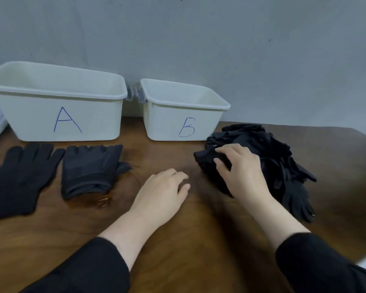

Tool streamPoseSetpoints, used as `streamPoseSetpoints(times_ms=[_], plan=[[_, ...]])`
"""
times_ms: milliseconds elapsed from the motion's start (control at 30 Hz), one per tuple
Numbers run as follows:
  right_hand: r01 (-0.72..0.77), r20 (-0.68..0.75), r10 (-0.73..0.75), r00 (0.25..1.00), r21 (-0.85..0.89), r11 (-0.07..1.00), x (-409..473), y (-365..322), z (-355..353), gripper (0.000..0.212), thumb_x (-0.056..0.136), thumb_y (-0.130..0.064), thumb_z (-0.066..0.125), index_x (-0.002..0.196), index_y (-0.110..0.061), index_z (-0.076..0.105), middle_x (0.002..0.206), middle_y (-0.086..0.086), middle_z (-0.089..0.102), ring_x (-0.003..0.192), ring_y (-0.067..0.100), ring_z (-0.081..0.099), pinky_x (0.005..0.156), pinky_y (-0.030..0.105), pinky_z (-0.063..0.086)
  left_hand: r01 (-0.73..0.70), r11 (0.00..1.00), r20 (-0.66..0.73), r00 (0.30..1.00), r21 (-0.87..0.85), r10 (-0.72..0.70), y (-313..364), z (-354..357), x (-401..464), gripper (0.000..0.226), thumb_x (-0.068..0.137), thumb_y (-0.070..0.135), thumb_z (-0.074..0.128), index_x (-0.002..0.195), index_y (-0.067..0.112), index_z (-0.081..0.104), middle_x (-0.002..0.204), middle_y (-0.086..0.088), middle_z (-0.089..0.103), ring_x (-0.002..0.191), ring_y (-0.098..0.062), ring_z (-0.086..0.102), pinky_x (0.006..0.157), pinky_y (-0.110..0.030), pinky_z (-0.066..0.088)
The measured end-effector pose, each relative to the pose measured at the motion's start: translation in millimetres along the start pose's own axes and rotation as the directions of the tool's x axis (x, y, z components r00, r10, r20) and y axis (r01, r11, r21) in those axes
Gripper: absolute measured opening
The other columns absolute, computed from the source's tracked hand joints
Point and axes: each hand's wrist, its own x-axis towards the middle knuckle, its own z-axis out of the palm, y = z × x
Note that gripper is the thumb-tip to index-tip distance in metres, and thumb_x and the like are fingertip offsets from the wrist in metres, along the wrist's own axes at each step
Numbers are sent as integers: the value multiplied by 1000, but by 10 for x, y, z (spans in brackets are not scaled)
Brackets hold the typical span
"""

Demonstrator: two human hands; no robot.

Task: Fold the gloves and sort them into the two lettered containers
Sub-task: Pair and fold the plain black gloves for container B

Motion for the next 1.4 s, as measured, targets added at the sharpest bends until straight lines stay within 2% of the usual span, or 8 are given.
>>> streamPoseSetpoints(times_ms=[167,333,467,633,833,1033,1200,1400], plan=[[-144,222,232,947,-350,925,303,395,-87,52,98,-52,56,141,-23,55,145,-1,50,135,27,43,110,52,31,27,995,50,998,-92,-22,-80,-39,-10,36,102,44,42,133,33,55,123,18,54,111,-8,54,94,-31,47],[-161,119,199,973,-268,950,372,445,-81,25,103,-34,46,108,-26,69,121,-5,63,110,23,52,93,44,34,28,992,44,999,-120,-23,-58,-74,-15,37,102,45,41,136,35,53,127,20,52,113,-5,53,95,-27,46],[-127,203,214,955,-372,920,388,462,-49,37,98,-48,57,125,-24,64,132,-4,58,123,26,49,100,49,36,34,991,52,998,-132,-27,-52,-84,-19,38,103,46,40,137,35,52,130,21,51,114,-5,51,96,-25,44],[-109,118,161,980,-356,928,363,512,4,18,100,-27,53,97,-23,70,111,-3,62,101,24,51,91,45,36,38,990,47,998,-139,-32,-71,-89,-18,37,102,45,41,136,34,53,128,20,52,115,-4,50,95,-24,44],[-90,203,173,964,-364,927,386,550,-5,30,99,-38,59,125,-23,61,130,-1,55,120,27,48,98,47,37,36,989,46,998,-146,-30,-87,-95,-21,37,102,44,42,136,34,53,127,21,52,114,-2,50,96,-24,44],[-20,195,120,973,-452,892,415,576,47,18,103,-29,49,106,-22,65,114,-1,55,104,24,49,86,42,36,34,989,39,999,-143,-29,-83,-96,-26,37,102,45,42,136,35,53,128,22,51,115,-1,50,96,-22,43],[-259,22,259,966,6,966,607,453,-281,17,100,-24,47,91,-23,61,99,-5,59,95,22,53,85,37,34,27,987,7,1000,-161,-27,-84,-117,-16,37,102,44,42,136,35,53,130,23,51,117,1,49,96,-18,41],[-347,20,378,926,443,827,762,184,-853,13,98,-23,53,92,-27,64,83,-9,63,63,13,52,60,29,38,43,960,-129,988,-278,-82,-62,-178,-16,37,102,43,44,137,34,53,131,25,50,118,7,44,97,-14,35]])
